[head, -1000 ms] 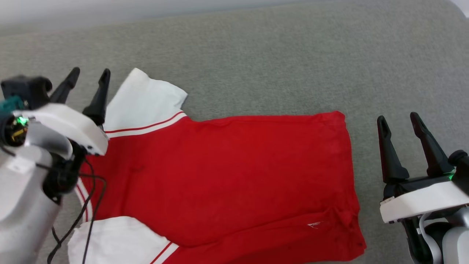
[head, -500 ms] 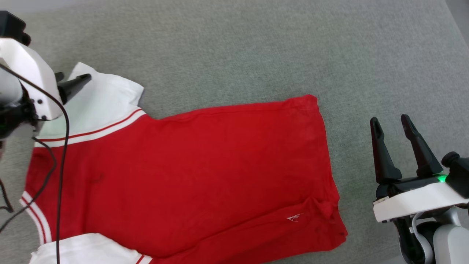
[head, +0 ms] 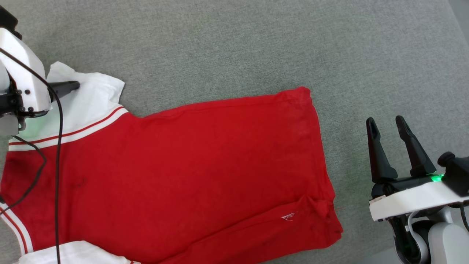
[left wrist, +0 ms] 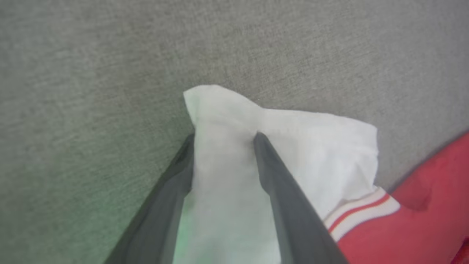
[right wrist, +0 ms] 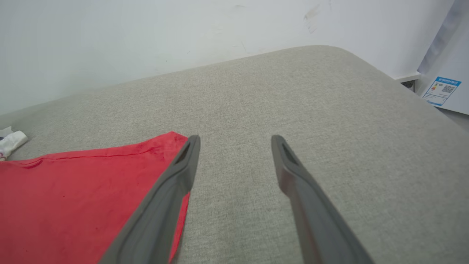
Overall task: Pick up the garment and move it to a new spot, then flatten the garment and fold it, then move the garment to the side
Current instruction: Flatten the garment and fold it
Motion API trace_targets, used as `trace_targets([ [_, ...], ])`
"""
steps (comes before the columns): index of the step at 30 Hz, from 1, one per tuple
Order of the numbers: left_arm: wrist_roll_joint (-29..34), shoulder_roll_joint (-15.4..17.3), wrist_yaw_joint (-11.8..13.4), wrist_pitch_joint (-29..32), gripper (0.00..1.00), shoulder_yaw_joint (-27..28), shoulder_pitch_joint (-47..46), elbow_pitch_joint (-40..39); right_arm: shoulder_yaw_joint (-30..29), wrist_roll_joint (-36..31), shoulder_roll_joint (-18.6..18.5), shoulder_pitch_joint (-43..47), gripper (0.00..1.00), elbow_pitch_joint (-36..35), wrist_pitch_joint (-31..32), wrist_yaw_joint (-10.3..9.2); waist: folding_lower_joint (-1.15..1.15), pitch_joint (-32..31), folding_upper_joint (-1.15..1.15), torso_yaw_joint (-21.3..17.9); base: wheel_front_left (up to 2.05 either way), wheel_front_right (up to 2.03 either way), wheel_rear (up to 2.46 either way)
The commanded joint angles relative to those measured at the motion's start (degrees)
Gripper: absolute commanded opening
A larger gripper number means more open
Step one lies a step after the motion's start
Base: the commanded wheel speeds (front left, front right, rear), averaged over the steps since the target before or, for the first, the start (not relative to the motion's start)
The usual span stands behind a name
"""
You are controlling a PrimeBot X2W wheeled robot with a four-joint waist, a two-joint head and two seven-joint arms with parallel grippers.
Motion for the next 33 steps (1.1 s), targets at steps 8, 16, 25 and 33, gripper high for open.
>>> trace_targets([
  [8,1.05,-4.23,-0.10,-2.14,0.00,-2.57,3.59,1.80,0.99,2.64,0.13,-3.52,1.00,2.86,7.13,-0.03,0.01,-0.83,0.00,1.68,0.00,0.00,0.00],
  [16,4.08,-5.94,-1.34,-10.04,0.00,-1.70,-2.04,0.06,0.98,4.97,-2.68,-12.27,1.00,11.07,22.59,-0.04,0.01,-2.14,0.00,6.04,0.00,0.00,0.00],
  [25,5.02,-7.65,-2.44,-13.02,0.00,-3.27,-4.29,-4.25,5.44,6.62,-8.62,-21.51,1.00,15.55,37.31,-0.04,0.01,-2.07,0.00,11.32,0.00,0.00,0.00],
  [33,4.33,-7.09,-2.67,-14.74,0.00,-4.42,-3.45,-7.32,10.74,7.83,-11.12,-24.49,1.00,22.30,50.94,-0.03,0.01,-1.47,0.00,13.49,0.00,0.00,0.00],
])
